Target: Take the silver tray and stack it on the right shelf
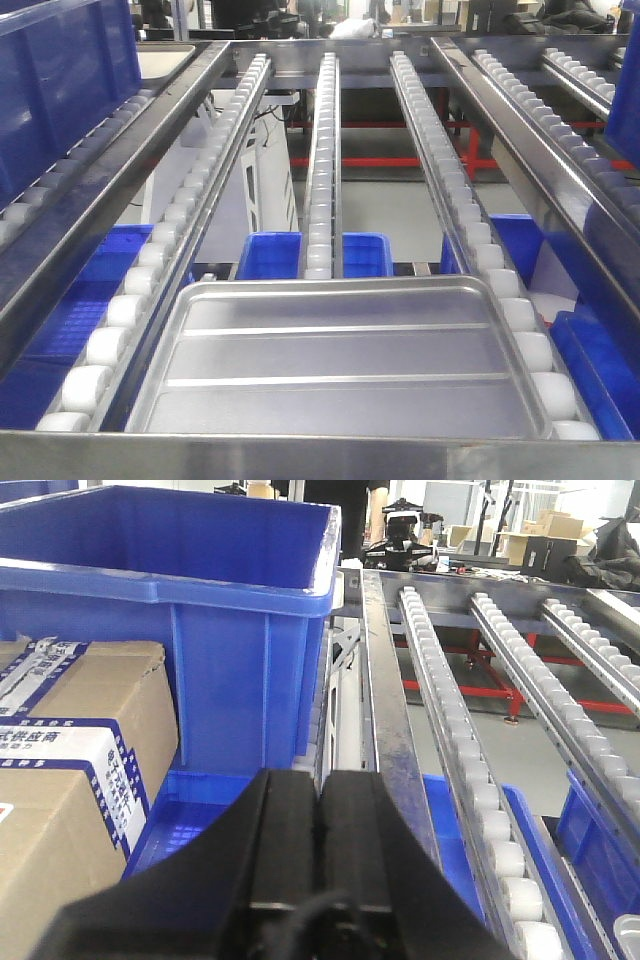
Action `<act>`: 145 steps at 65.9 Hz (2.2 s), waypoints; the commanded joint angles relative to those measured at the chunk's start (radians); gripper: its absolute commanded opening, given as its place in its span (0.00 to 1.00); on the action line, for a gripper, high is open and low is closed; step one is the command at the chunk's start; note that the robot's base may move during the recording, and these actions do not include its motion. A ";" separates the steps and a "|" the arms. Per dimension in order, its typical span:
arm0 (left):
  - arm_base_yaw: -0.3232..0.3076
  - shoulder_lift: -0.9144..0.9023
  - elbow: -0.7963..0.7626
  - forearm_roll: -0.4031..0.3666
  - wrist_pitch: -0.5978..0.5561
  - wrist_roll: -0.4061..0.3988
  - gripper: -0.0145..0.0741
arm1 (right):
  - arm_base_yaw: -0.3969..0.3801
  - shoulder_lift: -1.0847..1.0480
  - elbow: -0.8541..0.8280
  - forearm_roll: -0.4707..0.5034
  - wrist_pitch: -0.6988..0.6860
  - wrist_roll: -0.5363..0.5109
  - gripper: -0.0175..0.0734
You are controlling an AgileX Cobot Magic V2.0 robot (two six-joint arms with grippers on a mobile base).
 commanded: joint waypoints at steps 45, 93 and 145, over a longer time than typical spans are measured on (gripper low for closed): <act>-0.002 0.298 -0.523 0.042 0.418 0.087 0.06 | 0.007 0.393 -0.432 -0.066 0.419 -0.002 0.25; -0.002 0.913 -0.603 -0.831 0.675 0.301 0.06 | 0.121 0.934 -0.535 0.241 0.568 -0.002 0.25; -0.508 1.454 -0.968 -0.092 0.693 -0.439 0.06 | 0.431 1.401 -0.861 -0.106 0.746 0.545 0.26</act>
